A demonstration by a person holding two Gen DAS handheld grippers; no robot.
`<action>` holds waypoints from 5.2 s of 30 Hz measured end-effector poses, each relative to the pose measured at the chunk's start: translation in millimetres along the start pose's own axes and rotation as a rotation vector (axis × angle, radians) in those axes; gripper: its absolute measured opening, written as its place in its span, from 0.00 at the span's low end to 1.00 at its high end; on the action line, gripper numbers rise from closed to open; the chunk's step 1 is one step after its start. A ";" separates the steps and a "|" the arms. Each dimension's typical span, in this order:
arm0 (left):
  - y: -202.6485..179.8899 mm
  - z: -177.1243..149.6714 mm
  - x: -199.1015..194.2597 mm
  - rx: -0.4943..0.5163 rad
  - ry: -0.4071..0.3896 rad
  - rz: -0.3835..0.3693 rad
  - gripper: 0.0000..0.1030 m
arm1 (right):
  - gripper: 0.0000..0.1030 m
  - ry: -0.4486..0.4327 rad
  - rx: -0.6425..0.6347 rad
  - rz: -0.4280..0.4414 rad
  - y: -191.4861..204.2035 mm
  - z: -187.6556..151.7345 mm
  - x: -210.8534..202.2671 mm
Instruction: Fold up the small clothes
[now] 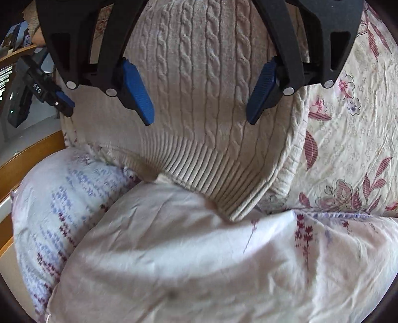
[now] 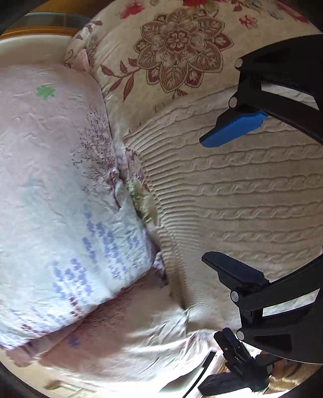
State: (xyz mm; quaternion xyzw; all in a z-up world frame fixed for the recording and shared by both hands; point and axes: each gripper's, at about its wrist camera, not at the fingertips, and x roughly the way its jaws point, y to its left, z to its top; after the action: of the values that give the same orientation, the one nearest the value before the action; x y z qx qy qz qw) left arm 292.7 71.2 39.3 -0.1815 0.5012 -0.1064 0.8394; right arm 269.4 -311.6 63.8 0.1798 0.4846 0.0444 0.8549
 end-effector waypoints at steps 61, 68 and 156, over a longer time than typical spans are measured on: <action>19.5 6.8 27.3 0.036 0.021 0.113 0.91 | 0.99 0.073 -0.233 -0.285 32.7 -31.8 32.2; 32.1 12.9 28.5 -0.061 0.002 0.034 0.84 | 0.99 0.073 -0.232 -0.285 32.3 -31.5 32.2; -268.3 10.0 43.7 -0.094 0.092 -0.539 0.62 | 0.99 -0.122 0.302 0.153 -169.7 -24.8 -125.5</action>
State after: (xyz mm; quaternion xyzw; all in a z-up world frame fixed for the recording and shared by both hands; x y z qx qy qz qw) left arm 323.1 -187.2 118.9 -0.3419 0.4768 -0.3108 0.7478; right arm 165.8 -494.5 94.8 0.3446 0.4179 0.0250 0.8402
